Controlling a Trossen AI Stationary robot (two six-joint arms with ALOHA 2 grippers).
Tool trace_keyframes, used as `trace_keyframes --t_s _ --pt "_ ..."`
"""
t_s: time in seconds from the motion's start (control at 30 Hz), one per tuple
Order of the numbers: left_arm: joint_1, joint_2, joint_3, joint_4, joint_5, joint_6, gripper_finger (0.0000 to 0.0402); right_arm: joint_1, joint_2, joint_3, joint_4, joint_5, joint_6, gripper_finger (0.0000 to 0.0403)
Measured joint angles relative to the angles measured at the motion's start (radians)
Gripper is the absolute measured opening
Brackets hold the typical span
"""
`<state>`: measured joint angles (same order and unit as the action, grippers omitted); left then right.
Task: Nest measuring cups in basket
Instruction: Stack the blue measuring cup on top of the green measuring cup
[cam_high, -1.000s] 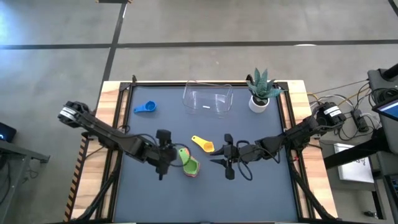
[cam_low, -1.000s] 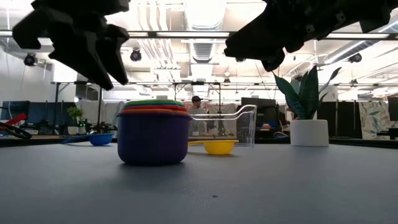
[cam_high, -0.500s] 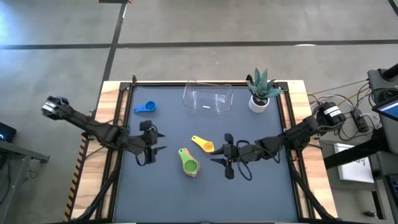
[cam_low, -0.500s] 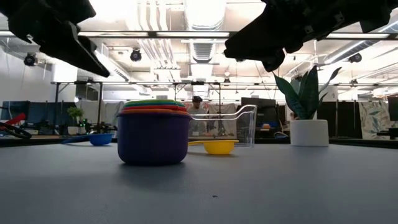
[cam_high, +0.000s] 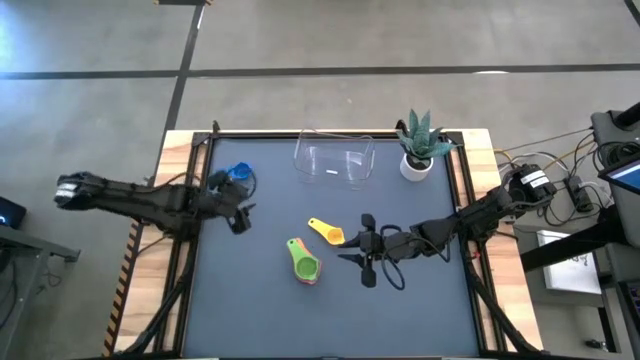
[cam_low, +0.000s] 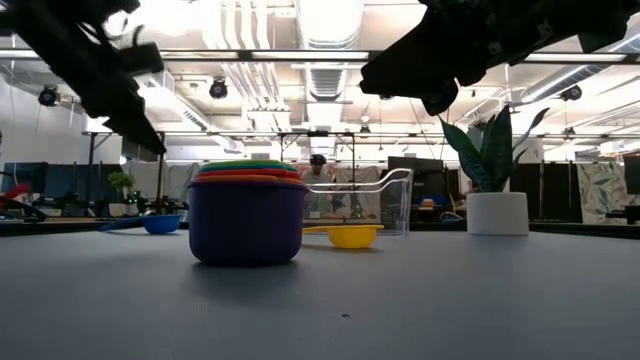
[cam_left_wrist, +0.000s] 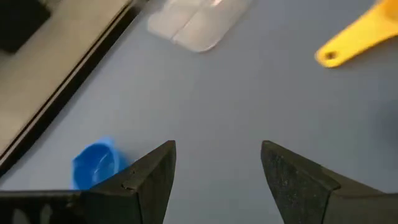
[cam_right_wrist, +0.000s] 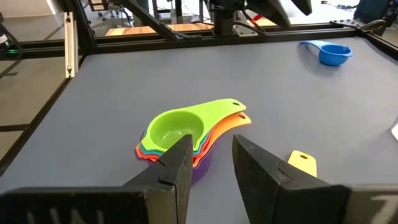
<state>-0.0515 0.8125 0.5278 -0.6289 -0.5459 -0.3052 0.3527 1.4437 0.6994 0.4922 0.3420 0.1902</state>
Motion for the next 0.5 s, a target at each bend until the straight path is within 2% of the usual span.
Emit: trace_keyframes --t_s 0.27,0.5 --pt "0.334 0.051 0.0 0.054 0.262 0.104 0.022 0.0 0.0 0.0 -0.002 0.0 0.0 0.0102" --pt "0.551 0.16 0.023 0.06 0.284 0.181 0.022 0.0 0.0 0.0 -0.004 0.0 -0.005 0.0102"
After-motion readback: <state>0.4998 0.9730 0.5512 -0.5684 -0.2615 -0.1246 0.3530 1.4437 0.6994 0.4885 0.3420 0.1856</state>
